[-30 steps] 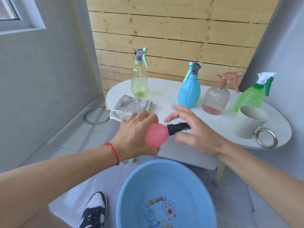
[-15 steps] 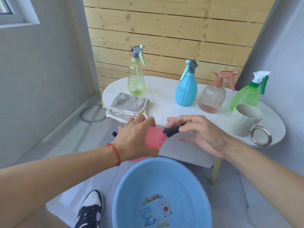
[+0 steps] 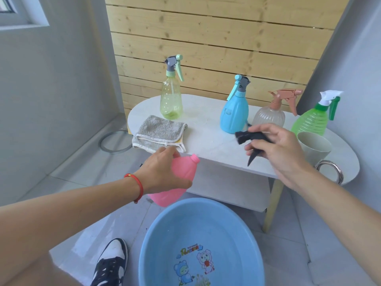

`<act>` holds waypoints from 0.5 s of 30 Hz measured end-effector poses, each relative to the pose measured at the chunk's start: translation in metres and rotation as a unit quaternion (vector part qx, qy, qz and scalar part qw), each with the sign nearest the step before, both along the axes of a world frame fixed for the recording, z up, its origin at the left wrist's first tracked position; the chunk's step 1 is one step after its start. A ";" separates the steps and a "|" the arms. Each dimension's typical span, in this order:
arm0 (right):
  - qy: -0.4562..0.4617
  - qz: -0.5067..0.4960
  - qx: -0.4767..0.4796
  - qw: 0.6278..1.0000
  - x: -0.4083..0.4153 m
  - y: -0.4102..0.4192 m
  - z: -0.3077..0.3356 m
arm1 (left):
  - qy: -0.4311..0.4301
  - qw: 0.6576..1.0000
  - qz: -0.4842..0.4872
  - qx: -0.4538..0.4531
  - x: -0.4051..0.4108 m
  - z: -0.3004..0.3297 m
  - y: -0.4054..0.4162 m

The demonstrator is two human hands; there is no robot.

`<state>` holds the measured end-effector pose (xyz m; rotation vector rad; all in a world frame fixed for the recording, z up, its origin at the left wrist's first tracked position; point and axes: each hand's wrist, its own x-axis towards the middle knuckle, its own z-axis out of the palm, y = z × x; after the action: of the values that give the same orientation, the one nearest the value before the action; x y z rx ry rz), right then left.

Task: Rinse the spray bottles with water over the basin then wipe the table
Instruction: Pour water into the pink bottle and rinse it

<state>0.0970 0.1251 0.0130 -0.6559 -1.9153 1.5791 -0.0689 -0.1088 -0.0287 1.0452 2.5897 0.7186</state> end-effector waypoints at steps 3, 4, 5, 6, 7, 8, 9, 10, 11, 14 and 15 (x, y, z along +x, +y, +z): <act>0.016 -0.088 -0.065 0.994 -0.003 0.018 -0.008 | -0.017 0.999 0.025 -0.015 -0.011 -0.003 -0.006; 0.006 -0.103 -0.087 0.991 -0.006 0.020 -0.013 | -0.029 0.999 0.031 -0.022 -0.013 -0.004 -0.008; -0.013 -0.110 -0.103 0.988 -0.010 0.022 -0.021 | -0.041 0.998 0.034 -0.028 -0.013 -0.005 -0.009; -0.039 -0.110 -0.112 0.987 -0.012 0.023 -0.027 | -0.049 0.998 0.033 -0.034 -0.013 -0.006 -0.010; -0.076 -0.107 -0.099 0.986 -0.015 0.023 -0.034 | -0.050 0.998 0.029 -0.038 -0.013 -0.006 -0.010; -0.131 -0.106 -0.050 0.984 -0.016 0.024 -0.039 | -0.048 0.998 0.024 -0.041 -0.012 -0.005 -0.010; -0.196 -0.104 0.031 0.975 -0.018 0.027 -0.044 | -0.044 0.998 0.017 -0.042 -0.010 -0.004 -0.009; -0.255 -0.096 0.118 0.955 -0.020 0.029 -0.047 | -0.041 0.998 0.012 -0.041 -0.009 -0.003 -0.008; -0.301 -0.089 0.193 0.930 -0.022 0.031 -0.049 | -0.041 0.998 0.007 -0.040 -0.008 -0.003 -0.007; -0.366 -0.068 0.304 0.877 -0.025 0.035 -0.051 | -0.036 0.998 -0.007 -0.041 -0.005 -0.003 -0.006; -0.378 -0.061 0.321 0.866 -0.024 0.036 -0.052 | -0.034 0.998 -0.011 -0.043 -0.004 -0.003 -0.005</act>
<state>0.0725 0.1607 -0.0390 -1.1536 -2.6810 0.5116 -0.0731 -0.1143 -0.0321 1.0037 2.5249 0.6205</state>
